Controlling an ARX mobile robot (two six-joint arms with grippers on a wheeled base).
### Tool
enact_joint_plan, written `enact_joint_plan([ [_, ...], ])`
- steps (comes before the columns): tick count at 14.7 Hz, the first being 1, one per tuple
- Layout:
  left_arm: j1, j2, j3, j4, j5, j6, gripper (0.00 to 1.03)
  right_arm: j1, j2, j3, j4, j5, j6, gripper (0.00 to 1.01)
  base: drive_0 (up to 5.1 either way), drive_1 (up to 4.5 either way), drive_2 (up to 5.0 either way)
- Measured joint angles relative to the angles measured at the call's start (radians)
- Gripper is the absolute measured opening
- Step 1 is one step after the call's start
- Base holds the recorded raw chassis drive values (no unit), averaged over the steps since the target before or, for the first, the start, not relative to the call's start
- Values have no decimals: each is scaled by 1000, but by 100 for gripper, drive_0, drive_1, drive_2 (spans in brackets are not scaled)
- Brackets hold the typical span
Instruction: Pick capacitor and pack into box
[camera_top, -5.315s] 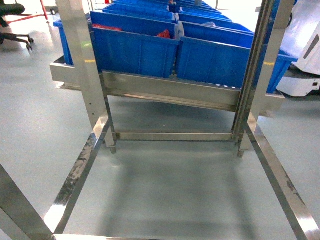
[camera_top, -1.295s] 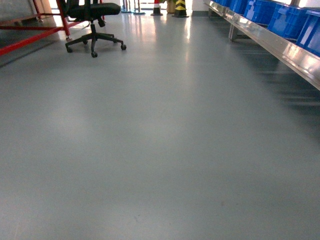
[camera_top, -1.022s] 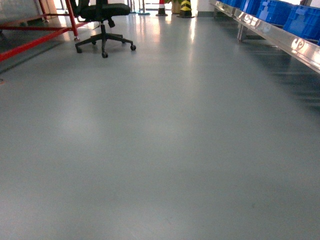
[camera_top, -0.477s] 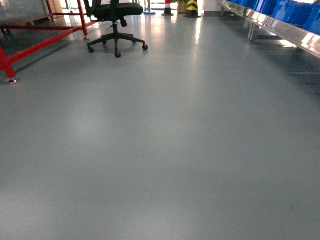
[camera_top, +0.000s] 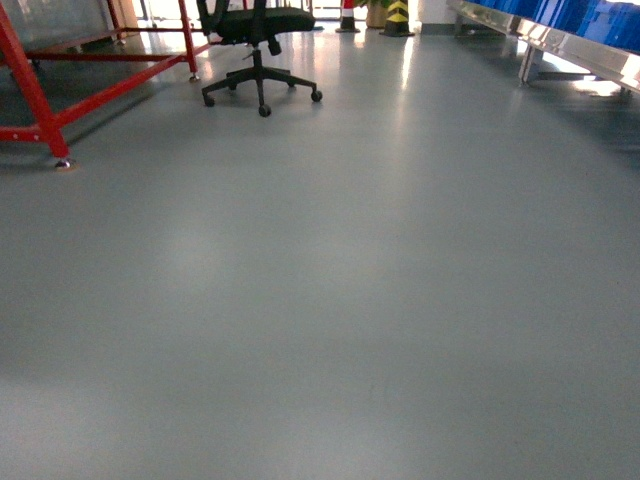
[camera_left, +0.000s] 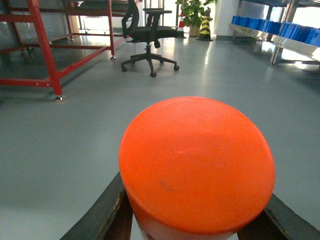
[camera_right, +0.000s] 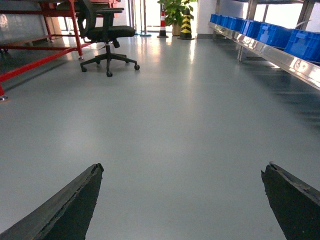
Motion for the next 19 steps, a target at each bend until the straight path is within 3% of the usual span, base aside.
enact_joint_plan([
  [19, 0, 0, 0, 0, 1, 0, 44, 0, 0, 0, -2, 0, 0, 98, -497, 248, 248],
])
